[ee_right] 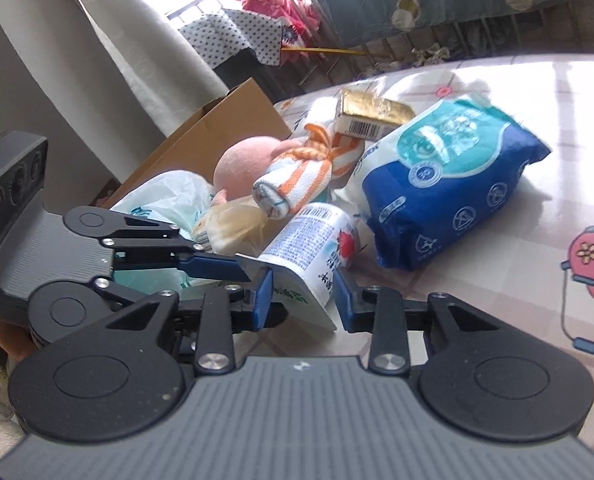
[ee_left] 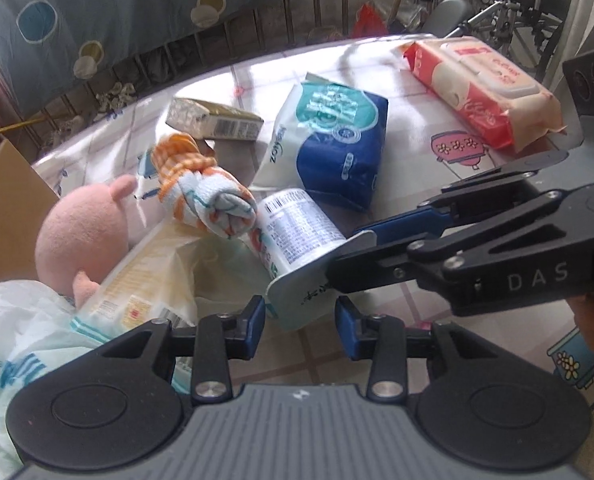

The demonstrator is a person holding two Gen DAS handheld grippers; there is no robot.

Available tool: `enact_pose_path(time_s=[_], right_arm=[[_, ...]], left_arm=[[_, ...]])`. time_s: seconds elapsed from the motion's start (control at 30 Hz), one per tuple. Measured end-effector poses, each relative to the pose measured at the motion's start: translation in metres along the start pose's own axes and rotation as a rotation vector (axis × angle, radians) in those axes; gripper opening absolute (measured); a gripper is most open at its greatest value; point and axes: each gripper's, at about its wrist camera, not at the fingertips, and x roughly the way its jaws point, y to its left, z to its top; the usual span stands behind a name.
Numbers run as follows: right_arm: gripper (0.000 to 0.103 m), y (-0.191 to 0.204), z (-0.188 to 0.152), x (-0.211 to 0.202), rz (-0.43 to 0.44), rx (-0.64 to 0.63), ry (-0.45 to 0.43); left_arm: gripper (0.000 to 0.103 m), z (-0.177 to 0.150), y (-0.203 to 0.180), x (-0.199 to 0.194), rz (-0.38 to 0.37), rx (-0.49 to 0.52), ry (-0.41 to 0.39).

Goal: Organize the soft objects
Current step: 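Grasp the white yogurt cup with the right gripper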

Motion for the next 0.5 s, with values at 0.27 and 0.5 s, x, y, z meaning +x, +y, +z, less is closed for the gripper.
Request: enact_pose_path(time_s=[0.27, 0.5], right_arm=[[0.020, 0.005, -0.005, -0.010, -0.018, 0.053, -0.005], [0.020, 0.016, -0.020, -0.036, -0.017, 0.190, 0.021]], left_arm=[[0.026, -0.001, -0.002, -0.016, -0.017, -0.025, -0.028], [0.027, -0.017, -0.008, -0.043, -0.135, -0.067, -0.025]])
